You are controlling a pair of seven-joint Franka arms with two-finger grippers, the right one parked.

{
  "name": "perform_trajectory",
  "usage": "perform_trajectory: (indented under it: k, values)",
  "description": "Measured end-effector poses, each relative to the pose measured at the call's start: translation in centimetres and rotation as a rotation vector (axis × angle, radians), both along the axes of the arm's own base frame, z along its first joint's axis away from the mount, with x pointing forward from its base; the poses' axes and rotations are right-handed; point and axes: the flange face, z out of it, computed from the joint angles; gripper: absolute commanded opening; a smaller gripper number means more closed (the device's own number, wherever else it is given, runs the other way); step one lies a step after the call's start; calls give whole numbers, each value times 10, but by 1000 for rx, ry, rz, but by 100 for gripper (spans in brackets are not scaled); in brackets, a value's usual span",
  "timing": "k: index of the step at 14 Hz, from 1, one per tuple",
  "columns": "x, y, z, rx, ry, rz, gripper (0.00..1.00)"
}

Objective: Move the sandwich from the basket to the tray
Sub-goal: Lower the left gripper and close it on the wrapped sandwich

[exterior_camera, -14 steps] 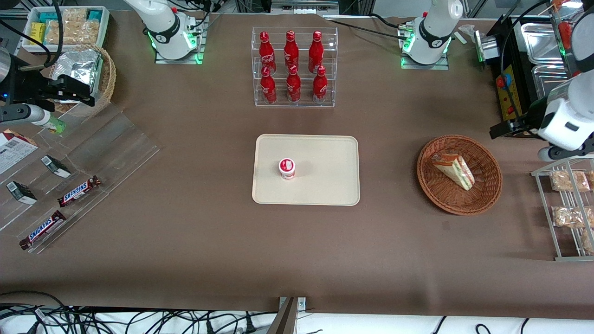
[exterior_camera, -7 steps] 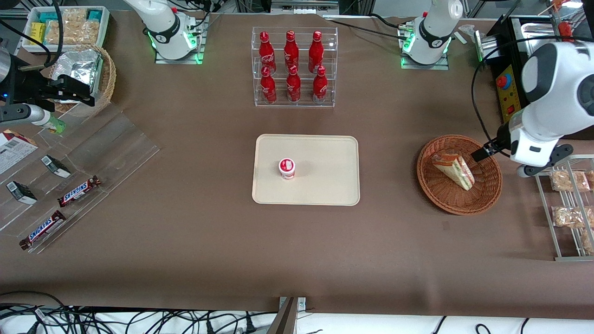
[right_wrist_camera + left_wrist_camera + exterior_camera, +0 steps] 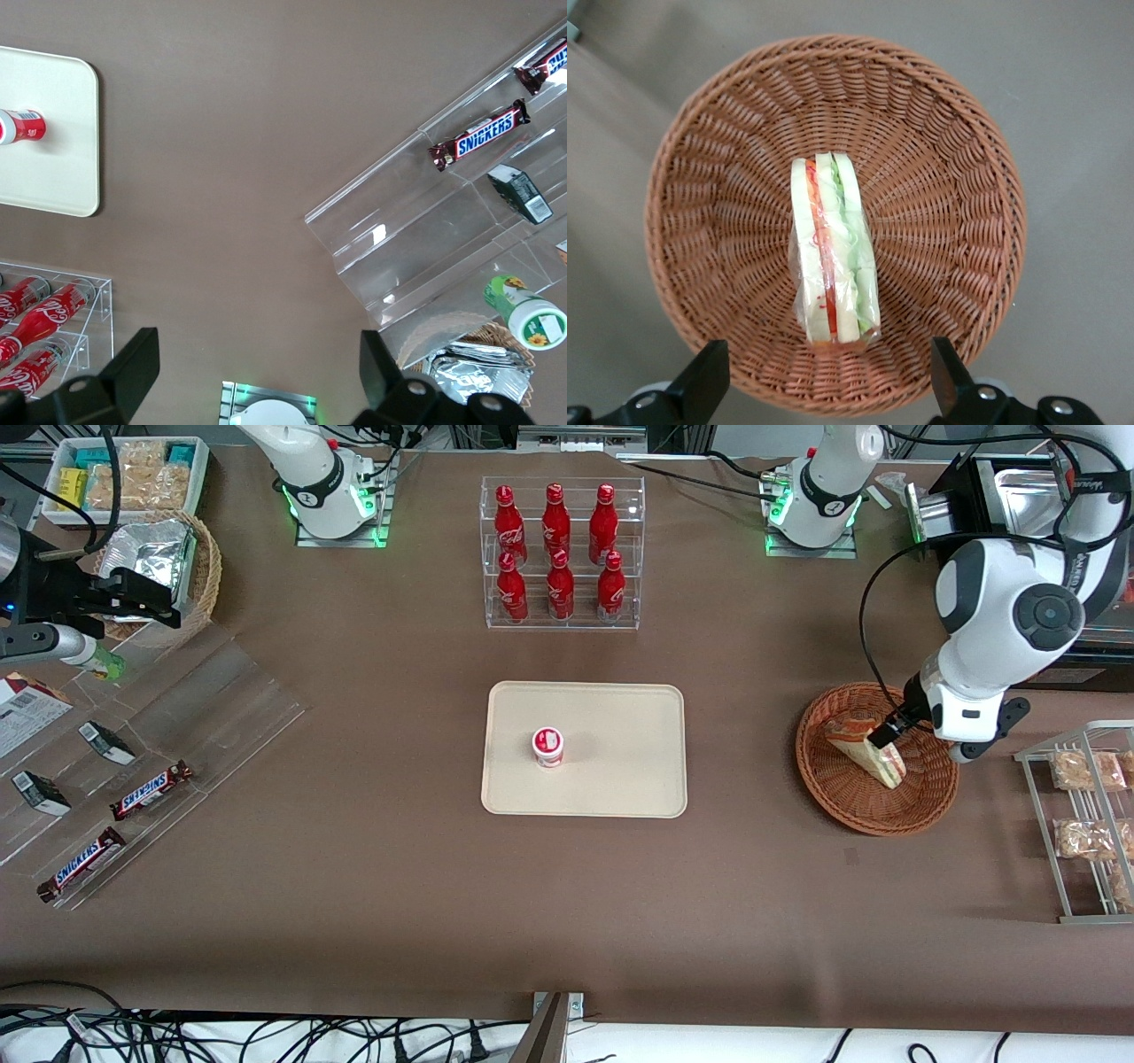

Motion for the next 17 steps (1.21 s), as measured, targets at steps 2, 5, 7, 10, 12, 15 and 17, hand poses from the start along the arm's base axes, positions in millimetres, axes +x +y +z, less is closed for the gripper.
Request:
perform_trajectory:
  k: [2,5,7,10,12,15,17]
  values:
    - [-3,0,-17,21,-15,-2,100]
    - [-2,-2,-43,63,-27,9,100]
    - [0,-4,-58,60,-32,8,100]
    - [1,-5,-73,51,-31,6,100]
    - [0,-5,-76,50,-26,6,59]
    - [0,-5,-78,50,-22,6,0]
    - [0,-5,-79,50,-20,5,0]
